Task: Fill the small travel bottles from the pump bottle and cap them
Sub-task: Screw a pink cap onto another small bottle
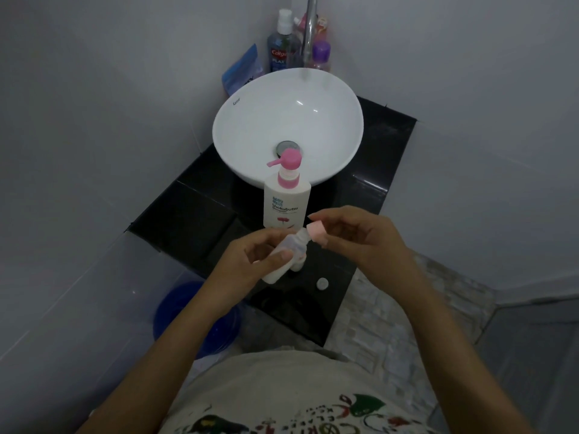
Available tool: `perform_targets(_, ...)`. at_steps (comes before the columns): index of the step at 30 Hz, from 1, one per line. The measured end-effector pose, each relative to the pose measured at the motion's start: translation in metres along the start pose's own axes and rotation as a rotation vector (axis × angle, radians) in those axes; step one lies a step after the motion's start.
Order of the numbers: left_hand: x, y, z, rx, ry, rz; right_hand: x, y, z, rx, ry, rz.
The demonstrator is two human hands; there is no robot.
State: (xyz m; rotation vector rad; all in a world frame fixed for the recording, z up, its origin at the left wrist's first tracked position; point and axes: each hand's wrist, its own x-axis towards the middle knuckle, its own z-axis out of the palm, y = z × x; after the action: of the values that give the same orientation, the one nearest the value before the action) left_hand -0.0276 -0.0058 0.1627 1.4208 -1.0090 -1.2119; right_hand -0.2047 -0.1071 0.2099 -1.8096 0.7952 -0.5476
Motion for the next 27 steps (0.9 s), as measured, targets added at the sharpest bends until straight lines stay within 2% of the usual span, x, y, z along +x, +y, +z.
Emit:
perform_targets(8, -0.009, 0.009, 0.002, 0.060, -0.024, 0.037, -0.010, 0.003, 0.000, -0.058, -0.078, -0.030)
perform_targets(13, -0.013, 0.011, 0.002, 0.116, -0.016, 0.067, -0.014, 0.006, 0.003, -0.030, -0.091, 0.059)
perform_targets(19, -0.018, 0.014, 0.005, 0.115, -0.011, 0.069, -0.017, 0.009, 0.012, -0.196, -0.022, 0.168)
perform_targets(21, -0.017, 0.014, 0.006, 0.099, 0.001, 0.062, -0.018, 0.007, 0.008, -0.144, -0.038, 0.130)
perform_targets(24, -0.018, 0.014, 0.005, 0.081, 0.020, 0.052, -0.020, 0.011, -0.003, -0.070, -0.152, 0.055)
perform_targets(27, -0.018, 0.015, 0.005, 0.097, 0.013, 0.056, -0.022, 0.009, 0.006, -0.100, -0.084, 0.074)
